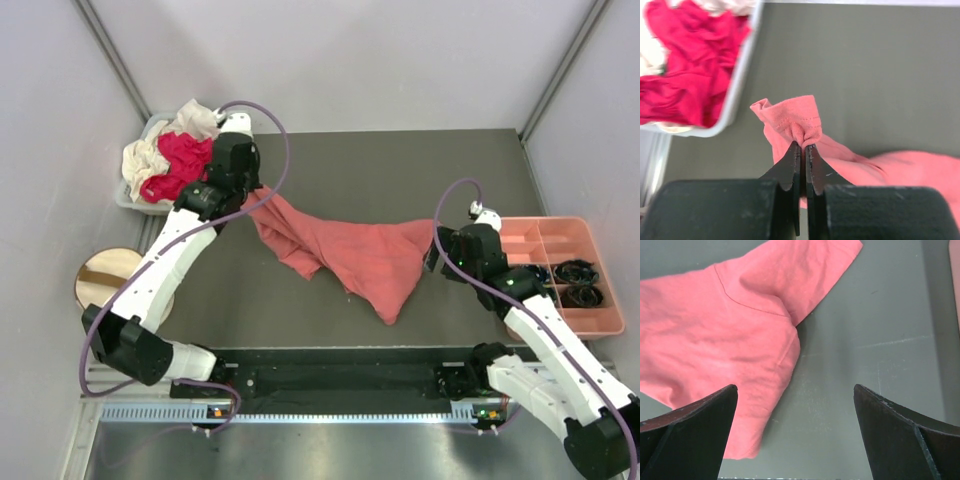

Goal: Fold and stack the t-shirts
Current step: Move the tshirt to the center of the board

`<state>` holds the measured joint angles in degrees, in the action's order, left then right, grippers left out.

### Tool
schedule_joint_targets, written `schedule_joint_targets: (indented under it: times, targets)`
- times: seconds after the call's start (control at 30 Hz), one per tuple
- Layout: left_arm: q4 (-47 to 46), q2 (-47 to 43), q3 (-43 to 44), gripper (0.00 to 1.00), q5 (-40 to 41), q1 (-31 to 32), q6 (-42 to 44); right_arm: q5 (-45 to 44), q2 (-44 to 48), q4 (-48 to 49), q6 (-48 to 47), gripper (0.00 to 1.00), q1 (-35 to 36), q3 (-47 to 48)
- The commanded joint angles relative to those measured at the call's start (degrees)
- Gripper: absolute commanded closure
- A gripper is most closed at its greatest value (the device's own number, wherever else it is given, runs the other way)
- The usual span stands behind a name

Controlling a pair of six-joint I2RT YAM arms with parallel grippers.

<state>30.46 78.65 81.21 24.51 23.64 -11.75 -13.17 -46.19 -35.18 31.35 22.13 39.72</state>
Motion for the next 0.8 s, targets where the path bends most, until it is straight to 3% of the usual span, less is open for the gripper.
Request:
schedule_joint_targets:
  times: [0.0, 0.17, 0.4, 0.77]
  targets:
    - [-5.8, 0.1, 0.5, 1.0, 1.6, -6.0, 0.0, 1.1, -0.7, 2.0, 1.1, 0.01, 0.5, 0.3]
    - [-8.5, 4.9, 3.9, 1.0, 0.9, -9.9, -0.4, 1.5, 0.0, 1.5, 1.1, 0.01, 0.5, -0.3]
    - [-8.4, 12.4, 10.5, 1.0, 1.0, -10.7, -0.3, 2.6, 0.4, 2.0, 1.8, 0.01, 0.5, -1.4]
    - [-9.2, 11.0, 6.9, 1.0, -2.0, -10.7, -1.1, 7.0, -3.9, 12.1, 4.1, 0.01, 0.5, -7.6]
